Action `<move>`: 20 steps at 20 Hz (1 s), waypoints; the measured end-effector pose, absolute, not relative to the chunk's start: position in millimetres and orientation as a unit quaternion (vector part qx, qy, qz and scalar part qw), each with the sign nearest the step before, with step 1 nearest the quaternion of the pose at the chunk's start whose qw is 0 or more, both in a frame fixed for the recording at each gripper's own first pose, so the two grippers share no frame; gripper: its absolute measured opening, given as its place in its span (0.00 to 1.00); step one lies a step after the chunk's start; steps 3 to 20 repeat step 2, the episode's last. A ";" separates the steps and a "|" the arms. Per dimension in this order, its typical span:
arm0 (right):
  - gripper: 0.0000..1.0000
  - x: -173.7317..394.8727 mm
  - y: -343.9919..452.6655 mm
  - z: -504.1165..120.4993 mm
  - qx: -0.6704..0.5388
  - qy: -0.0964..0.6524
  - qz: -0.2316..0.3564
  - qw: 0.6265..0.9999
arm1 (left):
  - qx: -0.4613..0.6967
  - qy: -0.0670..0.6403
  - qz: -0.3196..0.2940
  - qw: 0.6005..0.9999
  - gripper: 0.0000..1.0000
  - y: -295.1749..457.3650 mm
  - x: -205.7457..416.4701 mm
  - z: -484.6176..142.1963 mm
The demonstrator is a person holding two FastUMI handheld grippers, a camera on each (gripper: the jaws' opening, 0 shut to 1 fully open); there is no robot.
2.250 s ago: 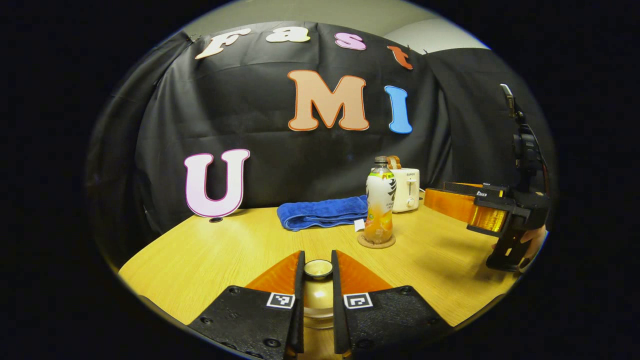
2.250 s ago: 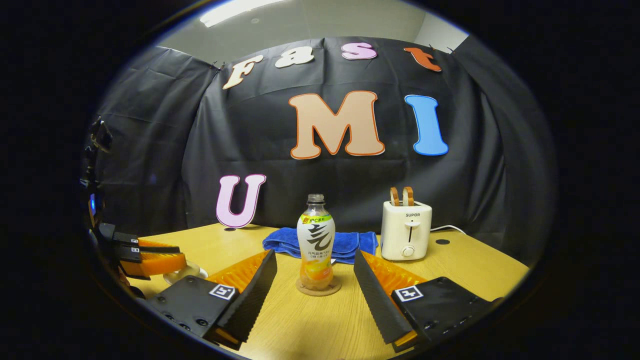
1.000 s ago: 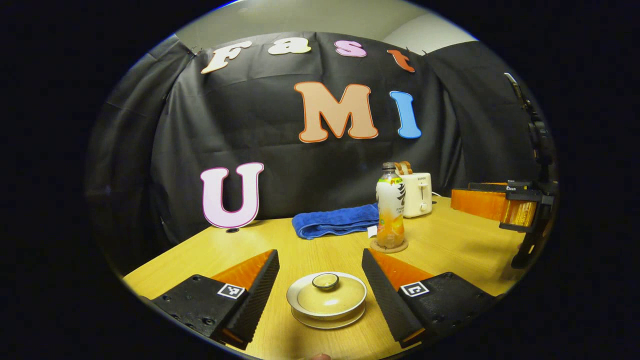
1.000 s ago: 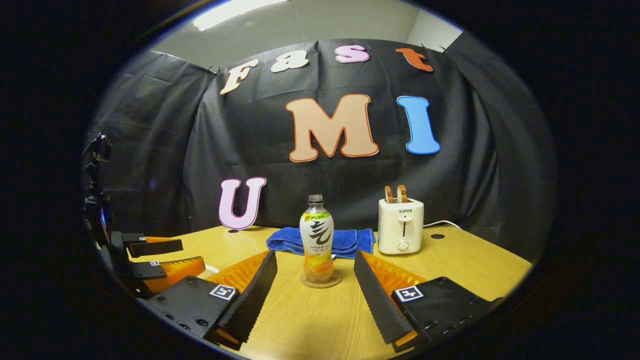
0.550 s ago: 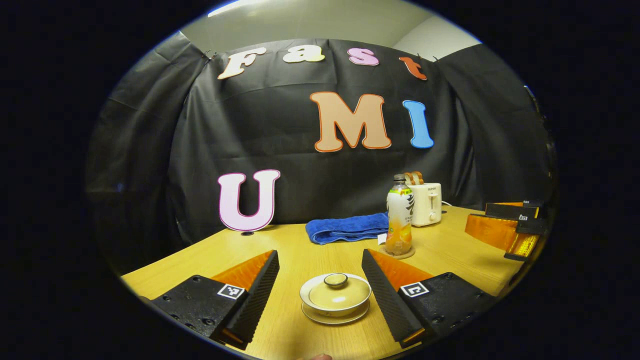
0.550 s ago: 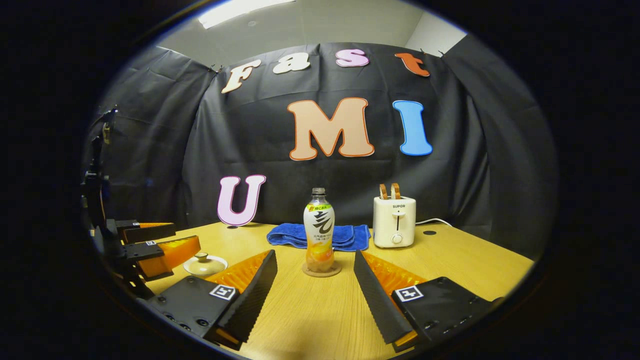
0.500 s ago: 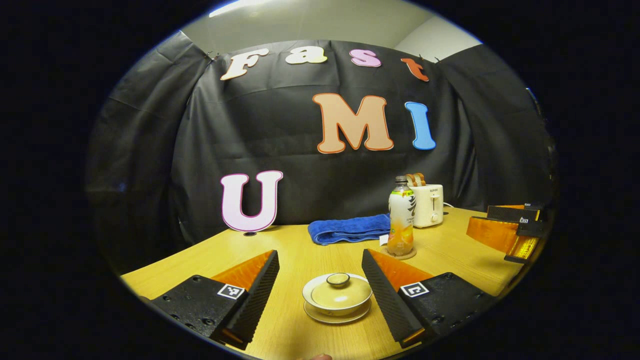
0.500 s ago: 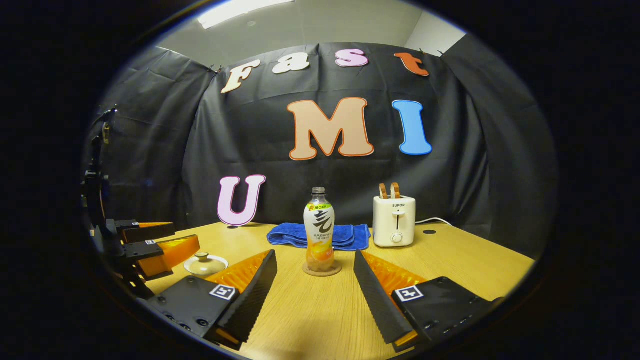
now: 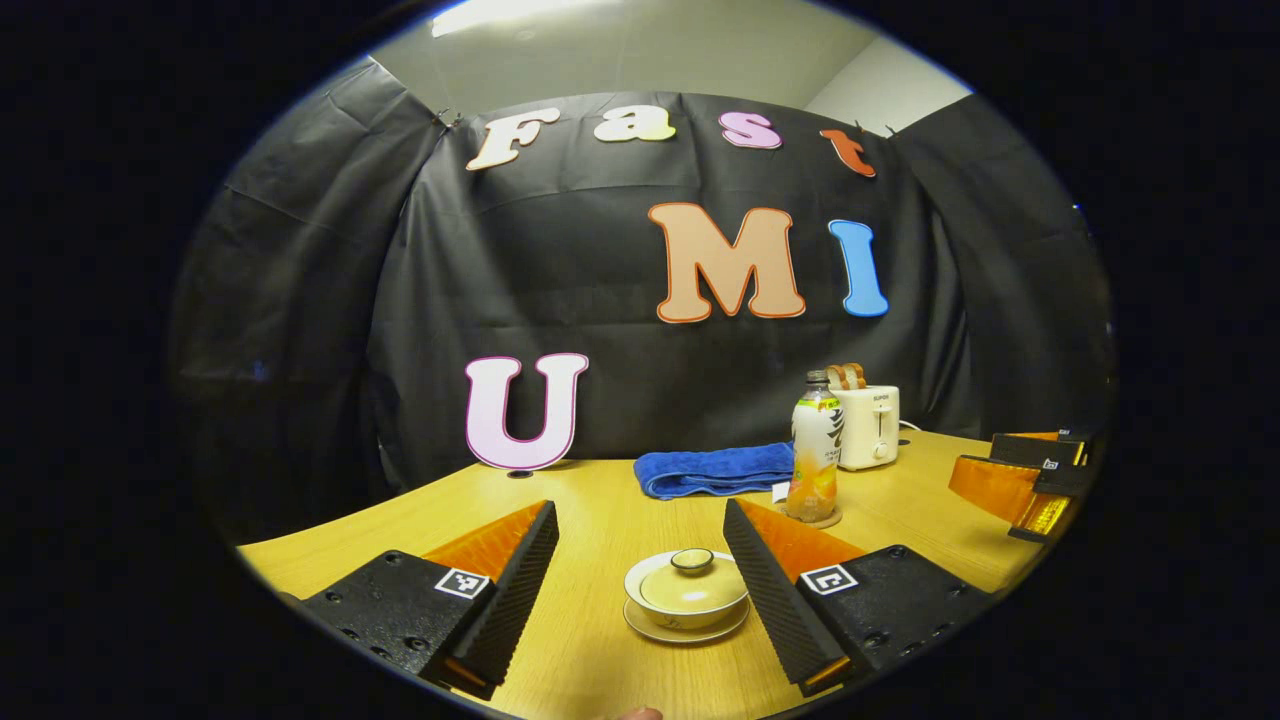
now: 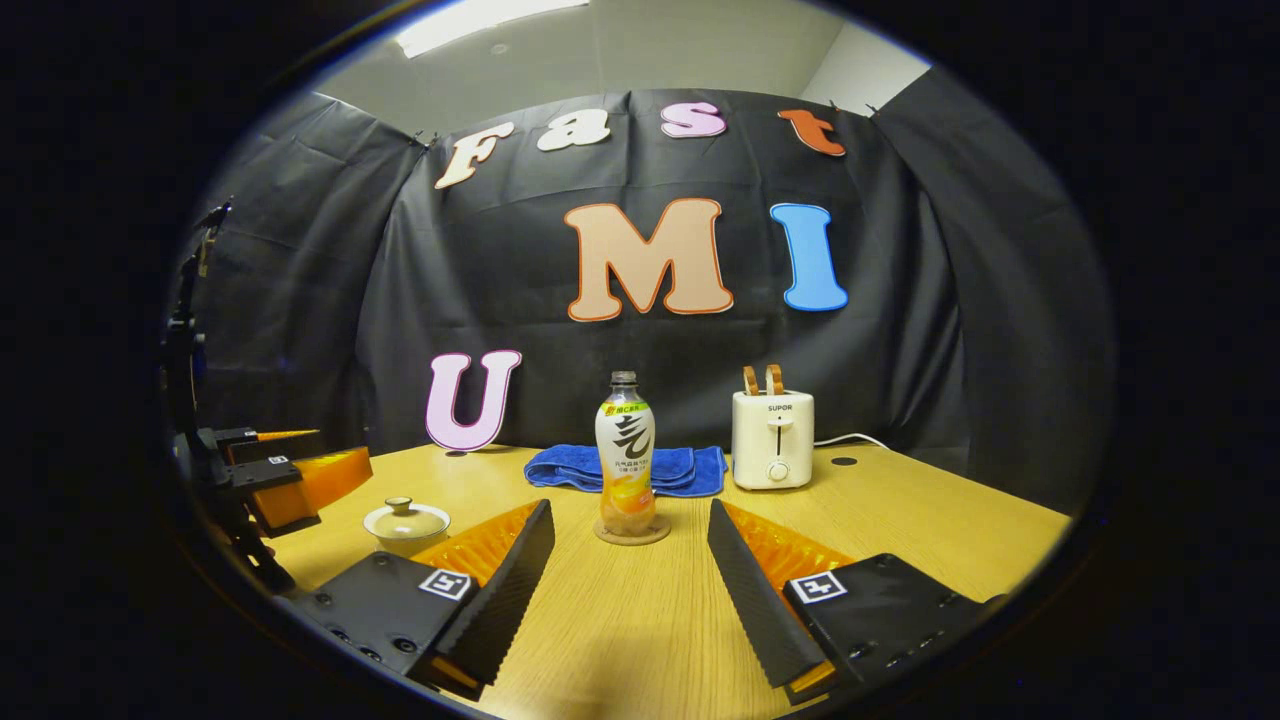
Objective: Open the teacup lid with one hand, grasp the water bottle and pour water into the teacup with the other hand; after pouring, place the water bottle on the coaster and then close the teacup lid.
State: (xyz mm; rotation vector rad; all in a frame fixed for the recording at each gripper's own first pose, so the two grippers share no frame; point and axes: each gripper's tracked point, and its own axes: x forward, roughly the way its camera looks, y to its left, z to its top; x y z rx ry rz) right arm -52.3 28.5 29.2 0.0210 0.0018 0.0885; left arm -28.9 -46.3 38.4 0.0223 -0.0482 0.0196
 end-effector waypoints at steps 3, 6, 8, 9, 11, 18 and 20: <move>0.98 -51.9 26.4 28.7 0.012 0.002 0.046 0.999 | 0.007 -0.024 0.014 1.000 0.96 -44.9 -30.4 38.7; 0.98 -51.9 26.4 28.7 0.012 0.002 0.046 0.999 | 0.007 -0.024 0.014 1.000 0.96 -44.9 -30.4 38.7; 0.98 -51.9 26.4 28.7 0.012 0.002 0.046 0.999 | 0.007 -0.024 0.014 1.000 0.96 -44.9 -30.4 38.7; 0.98 -51.9 26.4 28.7 0.012 0.002 0.046 0.999 | 0.007 -0.024 0.014 1.000 0.96 -44.9 -30.4 38.7; 0.98 -51.9 26.4 28.7 0.012 0.002 0.046 0.999 | 0.007 -0.024 0.014 1.000 0.96 -44.9 -30.4 38.7; 0.98 -51.9 26.4 28.7 0.012 0.002 0.046 0.999 | 0.007 -0.024 0.014 1.000 0.96 -44.9 -30.4 38.7; 0.98 -51.9 26.4 28.7 0.012 0.002 0.046 0.999 | 0.007 -0.024 0.014 1.000 0.96 -44.9 -30.4 38.7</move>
